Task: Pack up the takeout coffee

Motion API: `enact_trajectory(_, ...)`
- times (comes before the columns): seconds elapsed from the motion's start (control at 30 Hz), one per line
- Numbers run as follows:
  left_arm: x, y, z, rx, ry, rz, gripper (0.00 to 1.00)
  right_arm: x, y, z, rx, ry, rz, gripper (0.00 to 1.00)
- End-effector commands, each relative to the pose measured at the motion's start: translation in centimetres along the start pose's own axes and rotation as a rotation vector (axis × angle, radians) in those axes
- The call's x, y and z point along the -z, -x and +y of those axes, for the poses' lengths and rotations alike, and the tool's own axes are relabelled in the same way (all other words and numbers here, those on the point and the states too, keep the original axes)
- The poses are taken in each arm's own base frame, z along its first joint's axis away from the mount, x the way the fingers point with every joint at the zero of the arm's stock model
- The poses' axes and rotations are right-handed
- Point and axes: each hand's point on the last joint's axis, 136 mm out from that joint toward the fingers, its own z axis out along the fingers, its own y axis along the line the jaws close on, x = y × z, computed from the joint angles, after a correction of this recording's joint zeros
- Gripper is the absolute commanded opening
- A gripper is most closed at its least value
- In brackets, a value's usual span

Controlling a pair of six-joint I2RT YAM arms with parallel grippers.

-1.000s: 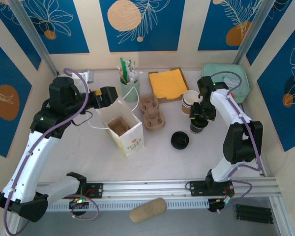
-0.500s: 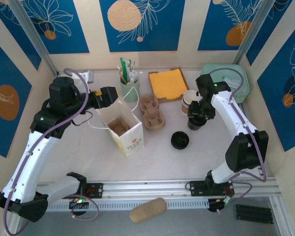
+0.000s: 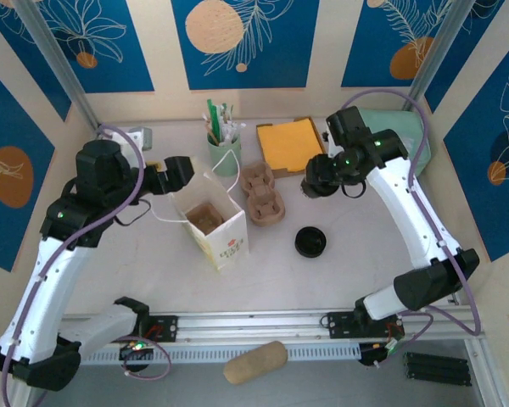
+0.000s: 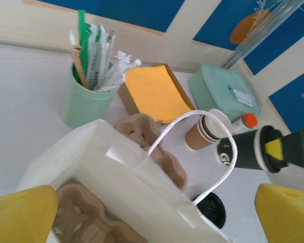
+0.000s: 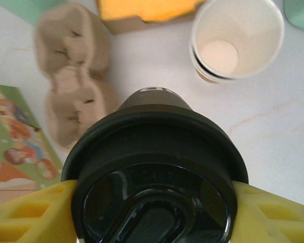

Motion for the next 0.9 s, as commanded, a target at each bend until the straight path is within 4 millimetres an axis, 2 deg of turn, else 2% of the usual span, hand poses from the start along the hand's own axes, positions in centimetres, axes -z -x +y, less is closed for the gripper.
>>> enact_trajectory(0.0, 1.7, -0.6, 1.8, -0.024, 0.105, -0.012, 0.99, 3.0, 1.1, 2.5, 0.010, 0.090, -0.075, 0.59)
enact_trajectory(0.27, 2.7, -3.9, 5.3, -0.004, 0.244, 0.016, 0.99, 9.2, 3.9, 8.6, 0.135, 0.252, -0.262, 0.58)
enact_trajectory(0.53, 3.6, -5.8, 7.4, 0.004, 0.324, 0.024, 0.99, 14.5, 3.5, 15.2, 0.312, 0.375, -0.390, 0.58)
enact_trajectory(0.7, 4.0, -6.1, 7.8, 0.001, 0.341, 0.017, 0.99, 16.3, 2.0, 19.2, 0.407, 0.452, -0.416, 0.58)
enact_trajectory(0.77, 4.1, -6.1, 7.9, 0.001, 0.343, 0.012, 0.98, 16.4, 1.4, 20.5, 0.434, 0.472, -0.403, 0.58)
enact_trajectory(0.87, 4.0, -6.1, 7.9, 0.001, 0.341, 0.009, 0.94, 15.4, 0.5, 22.3, 0.460, 0.491, -0.353, 0.58)
